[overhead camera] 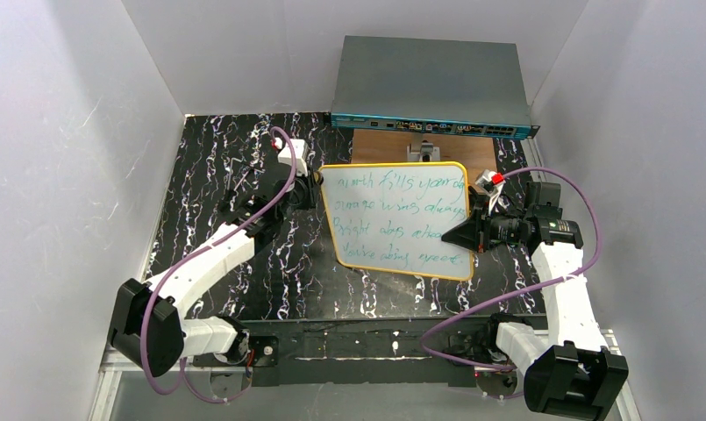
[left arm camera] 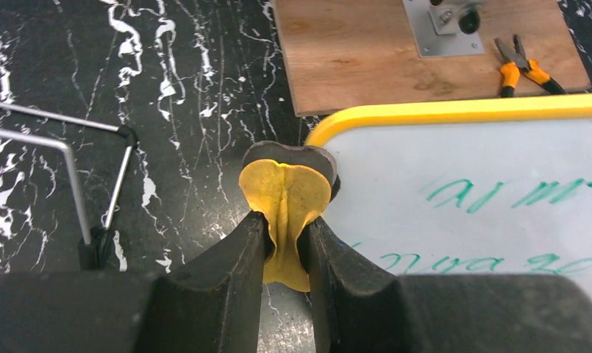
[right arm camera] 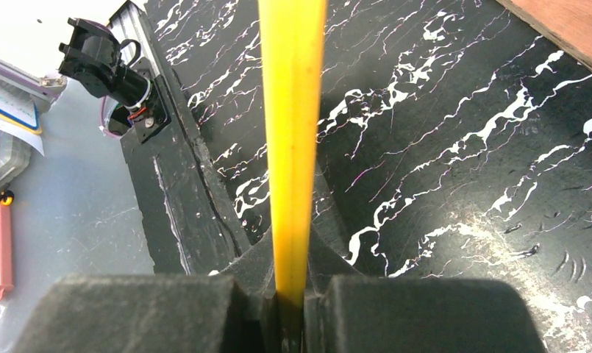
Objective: Erase the whiteboard
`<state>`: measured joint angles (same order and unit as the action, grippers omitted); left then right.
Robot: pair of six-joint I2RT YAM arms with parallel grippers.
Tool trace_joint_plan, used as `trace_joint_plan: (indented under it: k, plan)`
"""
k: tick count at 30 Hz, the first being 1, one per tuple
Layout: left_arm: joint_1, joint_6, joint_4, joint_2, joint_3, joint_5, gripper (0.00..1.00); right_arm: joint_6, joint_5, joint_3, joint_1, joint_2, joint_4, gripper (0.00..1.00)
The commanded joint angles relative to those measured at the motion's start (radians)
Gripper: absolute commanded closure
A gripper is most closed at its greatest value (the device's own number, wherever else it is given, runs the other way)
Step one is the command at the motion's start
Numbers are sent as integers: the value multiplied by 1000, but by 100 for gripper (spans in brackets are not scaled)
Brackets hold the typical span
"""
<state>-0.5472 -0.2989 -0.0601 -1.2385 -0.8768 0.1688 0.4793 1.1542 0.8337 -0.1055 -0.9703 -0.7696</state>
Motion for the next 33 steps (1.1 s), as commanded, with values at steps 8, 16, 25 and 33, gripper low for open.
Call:
trace_joint_plan:
  k: [8,16,25,33]
  plan:
    - [-64,81,-76,27,25,-245,100,53,93,-2,10,5,-5,99]
    - [-35,23,-21,-33,-31,-116,100,78,95,1,10,-5,-23,99]
    - [15,7,-66,-7,-39,-290,100,133,91,0,10,-4,-55,99]
    - [-24,6,-97,34,68,-386,100,139,98,-6,10,-5,-54,99]
